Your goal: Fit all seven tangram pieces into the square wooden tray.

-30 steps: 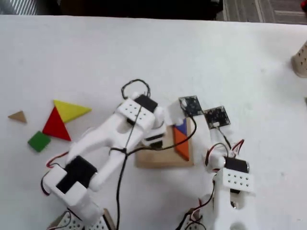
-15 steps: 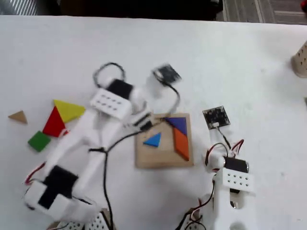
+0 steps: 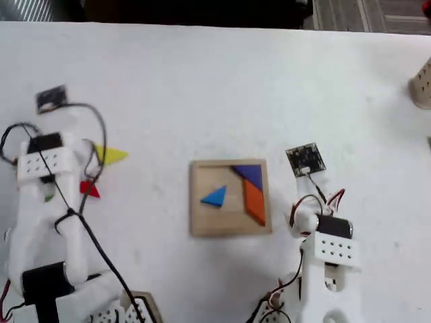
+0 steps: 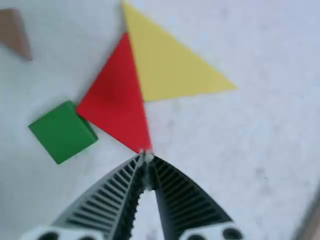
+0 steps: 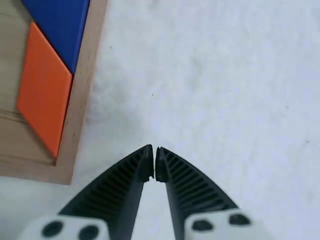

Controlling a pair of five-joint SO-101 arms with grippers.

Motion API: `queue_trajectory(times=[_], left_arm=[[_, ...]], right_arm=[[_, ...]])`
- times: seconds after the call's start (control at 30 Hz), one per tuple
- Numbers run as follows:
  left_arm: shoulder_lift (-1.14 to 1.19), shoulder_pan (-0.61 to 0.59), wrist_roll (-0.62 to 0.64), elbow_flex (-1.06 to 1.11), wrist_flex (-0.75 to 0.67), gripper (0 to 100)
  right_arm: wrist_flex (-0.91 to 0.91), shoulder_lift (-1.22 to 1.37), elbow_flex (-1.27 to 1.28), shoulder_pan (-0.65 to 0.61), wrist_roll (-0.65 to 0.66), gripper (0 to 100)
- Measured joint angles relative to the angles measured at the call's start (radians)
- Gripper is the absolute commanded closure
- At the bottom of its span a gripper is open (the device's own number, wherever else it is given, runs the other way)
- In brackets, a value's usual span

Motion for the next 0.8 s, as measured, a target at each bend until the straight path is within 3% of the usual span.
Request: queue_trajectory(times=[0.13, 0.37, 0.57, 0.8], left_arm=[[-0.005, -0.104, 0.003, 0.192, -0.210, 98], [-0.040, -0.123, 0.002, 0.213, -0.281, 98], [-0.040, -0.123, 0.002, 0.213, -0.336, 98], [-0.040, -0.123, 0.002, 0.213, -0.356, 98]], right_arm=[[0.115, 0.000, -0.081, -0.150, 0.028, 97.9], [0.196, 0.000, -0.173, -0.422, -0.051, 97.7], [0.103, 0.003, -0.176, -0.681, -0.301, 97.4], [-0.032, 0.292, -0.209, -0.746, -0.359, 97.8]])
